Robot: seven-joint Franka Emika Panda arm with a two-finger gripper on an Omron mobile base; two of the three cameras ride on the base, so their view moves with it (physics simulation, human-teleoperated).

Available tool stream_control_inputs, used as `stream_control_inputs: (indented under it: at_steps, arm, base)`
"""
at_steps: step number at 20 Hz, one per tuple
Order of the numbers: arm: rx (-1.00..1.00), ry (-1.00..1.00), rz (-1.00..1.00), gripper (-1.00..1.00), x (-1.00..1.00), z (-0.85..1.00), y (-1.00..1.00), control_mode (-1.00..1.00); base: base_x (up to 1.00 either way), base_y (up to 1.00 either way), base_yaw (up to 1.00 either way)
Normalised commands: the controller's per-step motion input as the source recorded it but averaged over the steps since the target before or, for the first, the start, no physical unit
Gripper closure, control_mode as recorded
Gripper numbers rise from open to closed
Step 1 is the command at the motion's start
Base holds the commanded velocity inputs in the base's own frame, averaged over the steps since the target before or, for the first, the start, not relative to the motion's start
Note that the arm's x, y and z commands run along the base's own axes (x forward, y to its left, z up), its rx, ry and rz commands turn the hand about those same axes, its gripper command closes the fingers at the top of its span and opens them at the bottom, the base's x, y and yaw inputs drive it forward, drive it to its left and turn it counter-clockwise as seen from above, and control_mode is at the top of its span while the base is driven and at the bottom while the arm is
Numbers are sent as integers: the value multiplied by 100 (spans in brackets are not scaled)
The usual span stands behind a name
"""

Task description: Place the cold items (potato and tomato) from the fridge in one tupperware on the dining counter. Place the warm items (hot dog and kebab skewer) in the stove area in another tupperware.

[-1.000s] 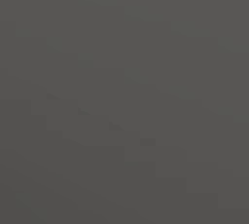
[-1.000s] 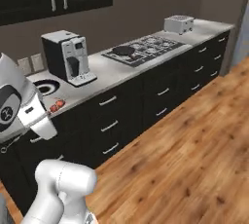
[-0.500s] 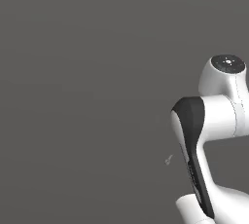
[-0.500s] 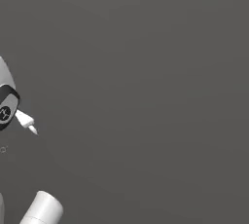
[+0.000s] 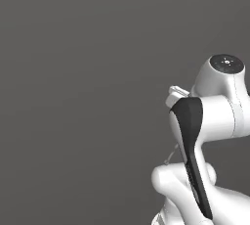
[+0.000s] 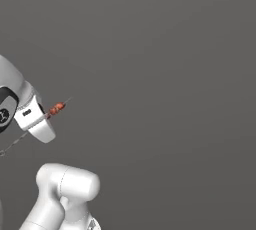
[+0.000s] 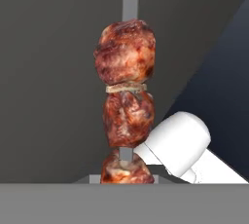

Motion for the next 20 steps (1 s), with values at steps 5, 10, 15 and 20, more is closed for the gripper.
stream_control_inputs:
  at_steps: [5,10,15,20]
  arm:
    - [0,0,0,100,0,0,0,100]
    - [0,0,0,100,0,0,0,100]
    - [0,0,0,100,0,0,0,100]
    - [0,0,0,100,0,0,0,100]
  base:
    - [-72,-100,-41]
    - [-38,-100,-24]
    - [-21,-100,-6]
    - [-4,-100,-1]
